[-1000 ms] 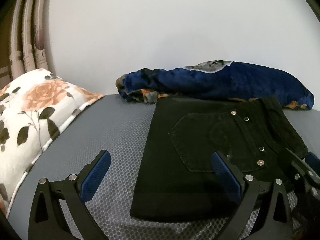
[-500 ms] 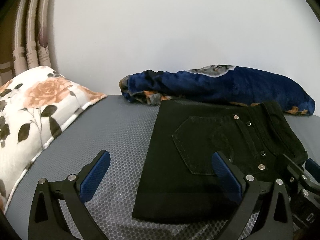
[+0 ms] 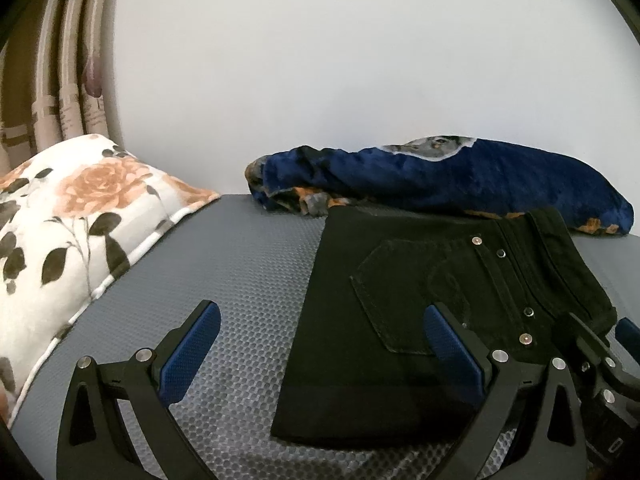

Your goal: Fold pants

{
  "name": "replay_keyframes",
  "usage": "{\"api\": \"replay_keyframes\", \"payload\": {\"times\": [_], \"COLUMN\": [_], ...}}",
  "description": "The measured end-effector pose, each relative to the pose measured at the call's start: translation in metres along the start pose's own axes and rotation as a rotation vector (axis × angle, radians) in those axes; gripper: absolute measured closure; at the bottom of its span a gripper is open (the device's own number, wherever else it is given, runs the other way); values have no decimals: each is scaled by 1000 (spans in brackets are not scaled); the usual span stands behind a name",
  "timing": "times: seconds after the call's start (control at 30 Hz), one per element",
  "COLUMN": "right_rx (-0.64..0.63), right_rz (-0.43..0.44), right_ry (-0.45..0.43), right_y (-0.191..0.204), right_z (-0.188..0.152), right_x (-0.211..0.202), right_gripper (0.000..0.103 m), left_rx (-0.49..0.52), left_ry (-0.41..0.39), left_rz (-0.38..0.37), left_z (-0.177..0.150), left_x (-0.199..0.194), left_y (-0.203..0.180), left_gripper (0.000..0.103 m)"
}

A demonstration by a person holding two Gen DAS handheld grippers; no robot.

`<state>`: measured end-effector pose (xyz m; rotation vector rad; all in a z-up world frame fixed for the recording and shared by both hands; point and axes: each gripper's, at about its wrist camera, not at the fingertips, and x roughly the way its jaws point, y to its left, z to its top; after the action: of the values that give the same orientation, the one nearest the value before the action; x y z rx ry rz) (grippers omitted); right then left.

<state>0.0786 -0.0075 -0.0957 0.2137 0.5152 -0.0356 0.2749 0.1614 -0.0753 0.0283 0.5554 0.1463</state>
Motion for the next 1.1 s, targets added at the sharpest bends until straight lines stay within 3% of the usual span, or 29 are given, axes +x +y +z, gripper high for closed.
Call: {"api": "replay_keyframes", "payload": {"times": [0.2,0.43,1.0,1.1], "right_rx": [-9,-7,8,28], "right_rz": [13,19,36,45], "right_ry": [-3,-6,-15,-16], "right_y": [2,1,-2,-6], "right_z": [0,0,0,1], "right_x": [0,-1,-3,-3], "right_gripper": [0,0,0,0], "left_rx": [7,-46,-60,-62], "left_ry": [-19,1,22,23], "left_rz": [23,-43,-97,-71], "left_z": [1,3,5,7], "left_x": [-5,-3,-2,-4], "left_y": [0,10,13,14], "left_gripper": [2,2,0,0]}}
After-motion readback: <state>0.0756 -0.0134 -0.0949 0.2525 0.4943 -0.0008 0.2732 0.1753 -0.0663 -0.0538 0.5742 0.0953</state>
